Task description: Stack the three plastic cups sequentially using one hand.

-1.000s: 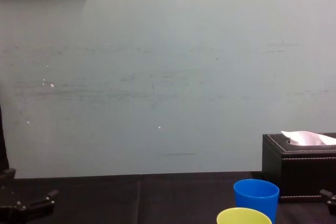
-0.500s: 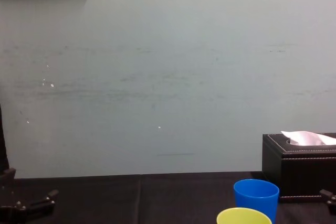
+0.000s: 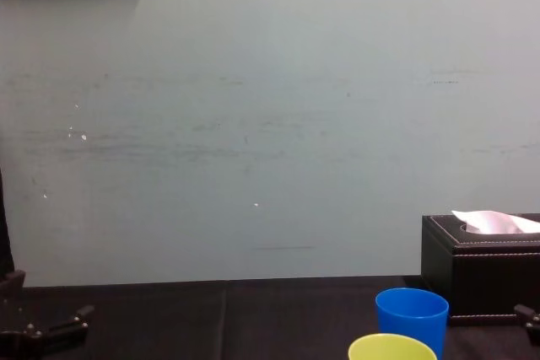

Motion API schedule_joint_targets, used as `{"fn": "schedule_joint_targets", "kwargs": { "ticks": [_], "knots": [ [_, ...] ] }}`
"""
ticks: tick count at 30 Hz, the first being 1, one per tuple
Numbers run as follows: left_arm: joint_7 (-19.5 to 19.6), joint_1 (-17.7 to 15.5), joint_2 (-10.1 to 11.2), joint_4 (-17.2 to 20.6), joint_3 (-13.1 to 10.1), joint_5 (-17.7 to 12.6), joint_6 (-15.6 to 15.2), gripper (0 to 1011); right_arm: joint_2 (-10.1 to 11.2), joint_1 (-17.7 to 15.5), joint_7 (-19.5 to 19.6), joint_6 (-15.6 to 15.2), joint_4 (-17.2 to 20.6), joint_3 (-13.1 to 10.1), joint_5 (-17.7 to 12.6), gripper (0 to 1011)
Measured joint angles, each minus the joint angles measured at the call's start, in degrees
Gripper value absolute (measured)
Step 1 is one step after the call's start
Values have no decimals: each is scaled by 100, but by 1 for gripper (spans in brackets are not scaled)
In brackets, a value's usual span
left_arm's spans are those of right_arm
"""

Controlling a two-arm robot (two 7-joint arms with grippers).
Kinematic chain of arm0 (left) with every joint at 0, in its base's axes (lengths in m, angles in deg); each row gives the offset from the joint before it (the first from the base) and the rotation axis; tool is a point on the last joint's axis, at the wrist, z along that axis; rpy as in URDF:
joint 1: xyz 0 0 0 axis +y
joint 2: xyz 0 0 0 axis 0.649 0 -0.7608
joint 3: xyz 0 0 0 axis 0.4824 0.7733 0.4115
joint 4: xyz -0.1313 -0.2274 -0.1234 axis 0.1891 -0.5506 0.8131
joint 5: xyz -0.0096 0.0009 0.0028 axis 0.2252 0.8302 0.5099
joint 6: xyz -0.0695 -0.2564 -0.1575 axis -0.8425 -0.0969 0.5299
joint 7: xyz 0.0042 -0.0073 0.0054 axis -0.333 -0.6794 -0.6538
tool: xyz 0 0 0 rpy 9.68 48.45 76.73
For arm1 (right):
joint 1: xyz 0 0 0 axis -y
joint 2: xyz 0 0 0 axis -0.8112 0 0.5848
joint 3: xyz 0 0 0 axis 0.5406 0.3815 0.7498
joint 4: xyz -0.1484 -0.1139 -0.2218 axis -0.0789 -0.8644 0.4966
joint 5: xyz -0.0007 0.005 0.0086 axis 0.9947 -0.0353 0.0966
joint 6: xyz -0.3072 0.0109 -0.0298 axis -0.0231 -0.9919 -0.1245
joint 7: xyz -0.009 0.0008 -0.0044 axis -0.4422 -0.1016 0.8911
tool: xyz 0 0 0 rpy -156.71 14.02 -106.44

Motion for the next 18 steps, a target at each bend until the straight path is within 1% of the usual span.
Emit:
{"fn": "schedule_joint_targets", "kwargs": {
  "ticks": [18],
  "knots": [
    [0,0,0,0,0,0,0,1012,0,0,0,0,0,0,0,1003]
  ]
}}
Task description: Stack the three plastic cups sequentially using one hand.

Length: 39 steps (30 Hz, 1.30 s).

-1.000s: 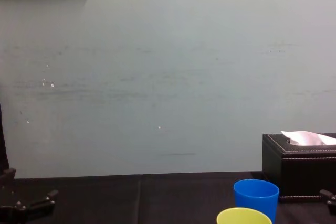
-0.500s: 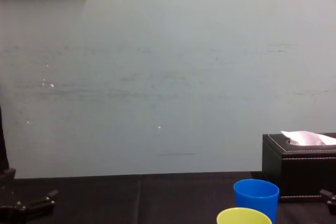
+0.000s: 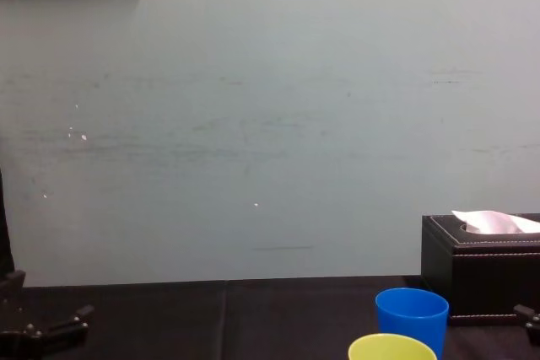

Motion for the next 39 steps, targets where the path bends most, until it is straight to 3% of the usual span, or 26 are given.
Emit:
{"fn": "schedule_joint_targets", "kwargs": {
  "ticks": [39],
  "knots": [
    [0,0,0,0,0,0,0,1011,0,0,0,0,0,0,0,1003]
  ]
}}
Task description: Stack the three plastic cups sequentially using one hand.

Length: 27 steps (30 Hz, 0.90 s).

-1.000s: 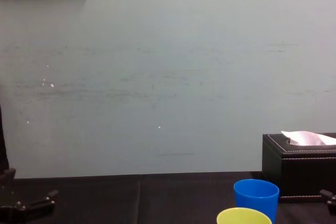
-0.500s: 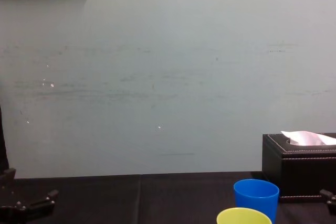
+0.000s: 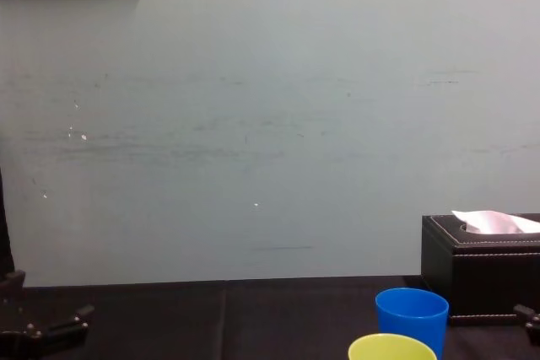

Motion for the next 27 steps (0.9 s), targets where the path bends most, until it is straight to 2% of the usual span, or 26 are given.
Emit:
{"fn": "schedule_joint_targets", "kwargs": {
  "ticks": [12,18,24,27],
  "knots": [
    [0,0,0,0,0,0,0,1011,0,0,0,0,0,-1,0,1003],
    [0,0,0,0,0,0,0,1011,-21,-103,-94,129,66,-91,11,1003],
    [0,0,0,0,0,0,0,1011,82,-378,-249,189,345,-294,-128,1003],
    [0,0,0,0,0,0,0,1011,203,-641,-384,174,575,-453,-304,1003]
  ]
}}
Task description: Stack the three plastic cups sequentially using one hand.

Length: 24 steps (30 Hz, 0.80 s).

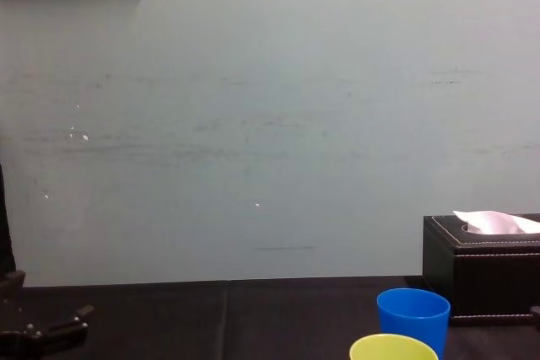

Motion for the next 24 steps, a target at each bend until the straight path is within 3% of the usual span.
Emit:
{"fn": "schedule_joint_targets", "kwargs": {
  "ticks": [7,12,24],
  "knots": [
    [0,0,0,0,0,0,0,1011,274,-619,-266,-112,472,-266,-337,1003],
    [0,0,1,0,0,0,0,1011,499,-1084,-426,-111,765,-394,-390,1003],
    [0,0,0,0,0,0,0,1011,713,-1797,-654,20,1132,-725,-533,1003]
  ]
}}
